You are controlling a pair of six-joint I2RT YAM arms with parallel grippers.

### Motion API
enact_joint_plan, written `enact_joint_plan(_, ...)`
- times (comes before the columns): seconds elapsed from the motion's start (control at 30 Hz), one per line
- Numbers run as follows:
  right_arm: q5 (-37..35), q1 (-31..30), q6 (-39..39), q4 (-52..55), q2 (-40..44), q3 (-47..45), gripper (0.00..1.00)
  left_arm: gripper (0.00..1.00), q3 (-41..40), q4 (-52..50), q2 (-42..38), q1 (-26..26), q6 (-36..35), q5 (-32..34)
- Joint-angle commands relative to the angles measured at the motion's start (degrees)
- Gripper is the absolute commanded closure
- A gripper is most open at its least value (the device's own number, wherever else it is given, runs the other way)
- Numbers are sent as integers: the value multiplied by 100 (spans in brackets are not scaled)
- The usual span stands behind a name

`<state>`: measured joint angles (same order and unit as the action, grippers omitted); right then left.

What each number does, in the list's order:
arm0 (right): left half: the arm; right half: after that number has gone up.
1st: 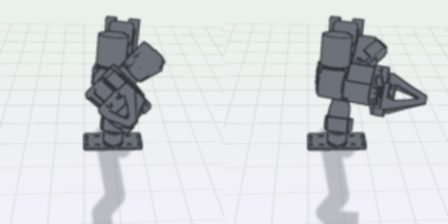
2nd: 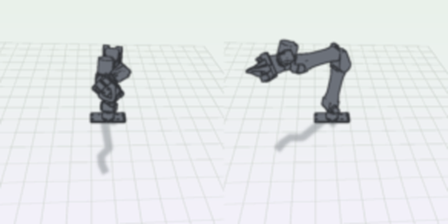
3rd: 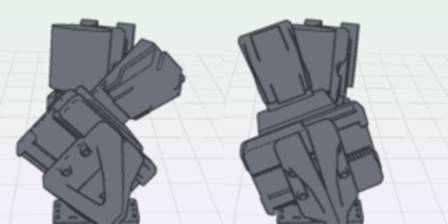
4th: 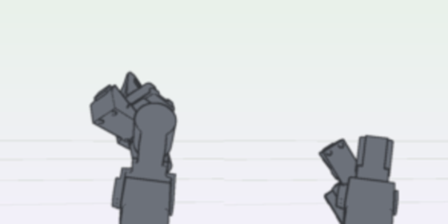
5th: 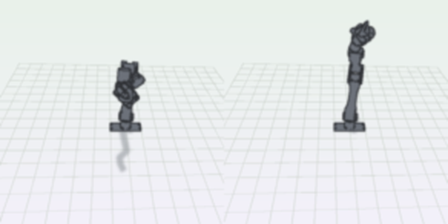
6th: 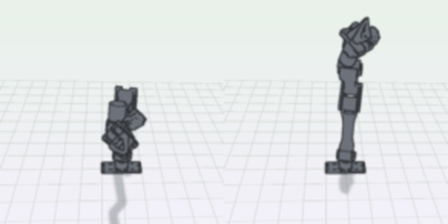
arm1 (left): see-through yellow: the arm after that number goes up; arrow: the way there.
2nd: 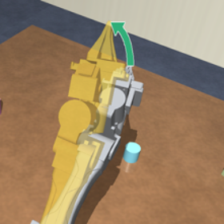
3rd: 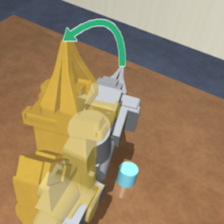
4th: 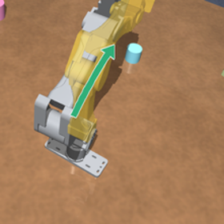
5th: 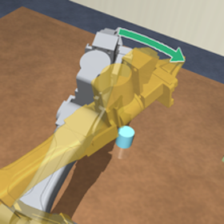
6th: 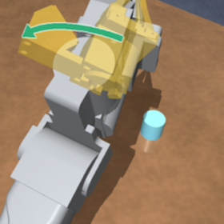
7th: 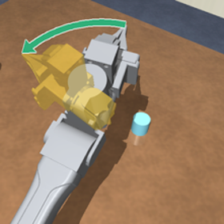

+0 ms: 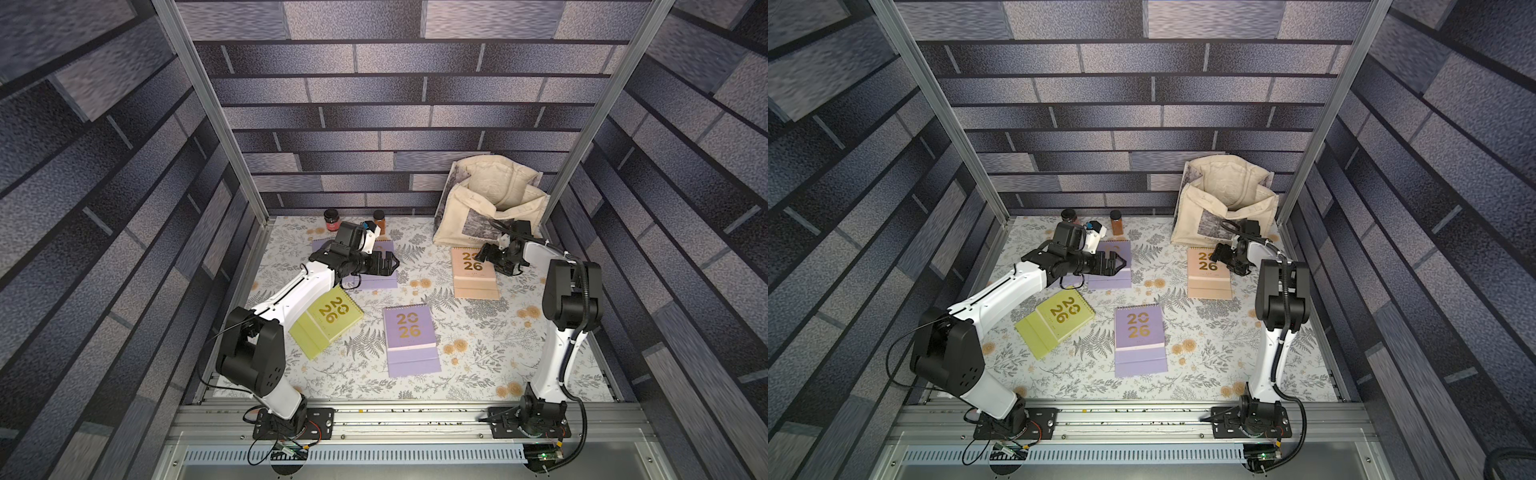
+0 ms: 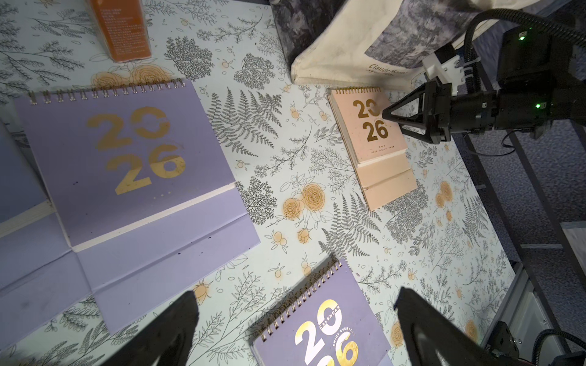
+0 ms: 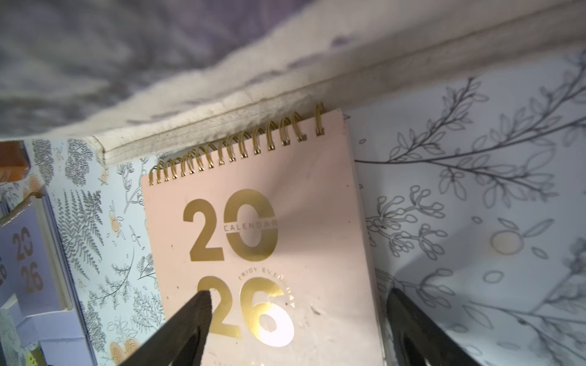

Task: Stack the calendars
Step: Pick up the calendar at the center of the board.

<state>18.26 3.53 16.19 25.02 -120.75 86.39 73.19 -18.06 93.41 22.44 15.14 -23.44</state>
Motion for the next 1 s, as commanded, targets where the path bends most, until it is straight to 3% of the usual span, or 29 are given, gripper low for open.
enact_joint_plan(0.0, 400, -121, -94, -32, -65, -225, 13, 0, 369, -74, 368, -83, -73, -413)
enact_joint_plan(0.23, 302, -512, -181, -40, 181, -521, 13, 0, 1056, -143, 1263, -61, -10, -815)
enact_joint_plan(0.53, 358, -784, 121, -333, 421, -937, 14, 2, 2135, -582, 2501, 222, -145, -796)
enact_joint_plan(0.8, -384, -785, 354, -188, 908, -1166, 13, 4, 3583, -1185, 3746, 261, -157, -995)
enact_joint_plan(0.97, -61, -841, 266, -289, 868, -1159, 13, 4, 4239, -1516, 4165, 323, -245, -884)
